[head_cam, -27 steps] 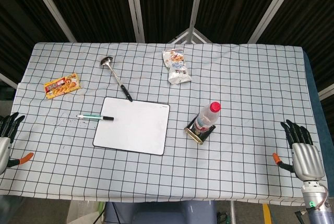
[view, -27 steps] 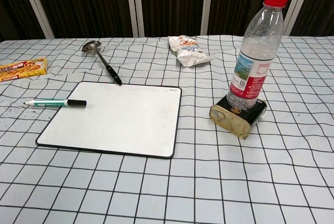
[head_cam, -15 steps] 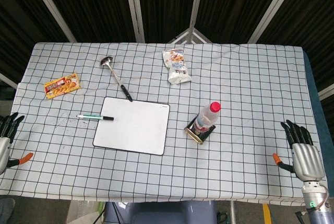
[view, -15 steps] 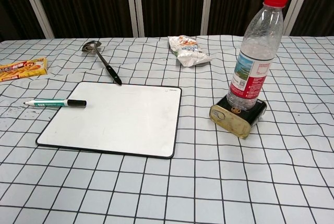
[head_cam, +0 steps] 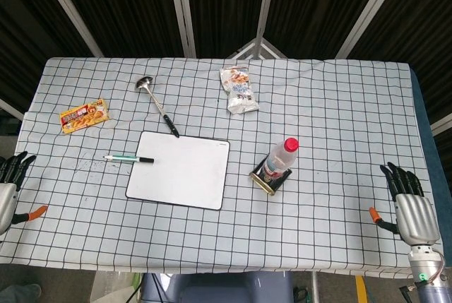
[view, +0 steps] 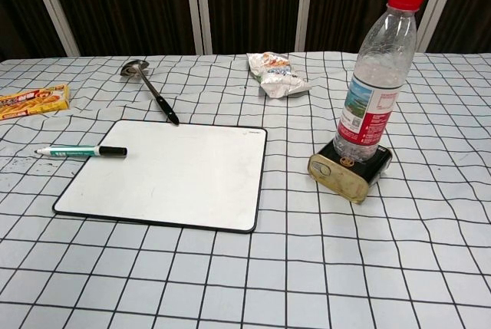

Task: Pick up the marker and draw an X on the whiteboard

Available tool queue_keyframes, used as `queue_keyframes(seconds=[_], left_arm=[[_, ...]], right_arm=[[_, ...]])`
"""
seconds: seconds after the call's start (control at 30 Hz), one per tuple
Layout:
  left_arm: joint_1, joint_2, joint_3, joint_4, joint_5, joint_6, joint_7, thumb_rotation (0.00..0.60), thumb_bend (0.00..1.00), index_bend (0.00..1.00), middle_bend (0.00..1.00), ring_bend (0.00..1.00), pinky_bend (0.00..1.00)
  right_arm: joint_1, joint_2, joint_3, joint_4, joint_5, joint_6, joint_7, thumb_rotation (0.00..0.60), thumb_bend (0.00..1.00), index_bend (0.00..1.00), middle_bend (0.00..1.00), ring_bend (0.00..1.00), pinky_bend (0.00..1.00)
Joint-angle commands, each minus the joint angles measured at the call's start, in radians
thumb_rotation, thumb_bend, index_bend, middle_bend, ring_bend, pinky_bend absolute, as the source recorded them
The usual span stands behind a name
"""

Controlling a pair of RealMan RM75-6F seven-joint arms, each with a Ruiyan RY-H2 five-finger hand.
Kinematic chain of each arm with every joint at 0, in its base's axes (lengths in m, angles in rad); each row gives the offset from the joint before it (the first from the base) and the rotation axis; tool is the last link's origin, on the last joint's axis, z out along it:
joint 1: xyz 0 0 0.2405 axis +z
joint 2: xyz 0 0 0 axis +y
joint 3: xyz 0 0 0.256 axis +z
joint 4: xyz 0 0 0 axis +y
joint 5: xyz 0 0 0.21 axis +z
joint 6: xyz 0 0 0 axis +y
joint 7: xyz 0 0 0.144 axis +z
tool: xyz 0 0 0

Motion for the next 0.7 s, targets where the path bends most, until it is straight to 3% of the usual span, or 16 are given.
queue_keyframes(seconds=[0.03, 0.13, 0.4, 0.7], left_arm=[[-0.03, 0.007, -0.023, -0.025, -0.036, -0.043, 0.017, 0.6, 0.12, 0.07, 0.0, 0.0, 0.0], [-0.066, 0.004, -0.042, -0.061, -0.03, -0.058, 0.084, 0.6, 0.16, 0.17, 0.0, 0.0, 0.0], [-0.199, -0.076, -0.119, 0.051, -0.184, -0.231, 0.165, 0.6, 0.23, 0.38, 0.0, 0.0, 0.0], [-0.342, -0.246, -0.168, 0.2, -0.339, -0.364, 0.304, 0.6, 0.29, 0.44, 0.0, 0.0, 0.0]], right_arm=[[0.0, 0.0, 0.001, -0.001, 0.001, -0.001, 0.002, 0.6, 0.31, 0.0, 0.0, 0.0, 0.0], [0.002, -0.001, 0.0, -0.001, 0.0, -0.004, 0.0, 0.6, 0.31, 0.0, 0.0, 0.0, 0.0], [0.006, -0.005, 0.003, -0.002, 0.008, -0.012, -0.002, 0.6, 0.31, 0.0, 0.0, 0.0, 0.0], [0.008, -0.002, 0.004, -0.001, 0.009, -0.016, 0.006, 0.6, 0.31, 0.0, 0.0, 0.0, 0.0]])
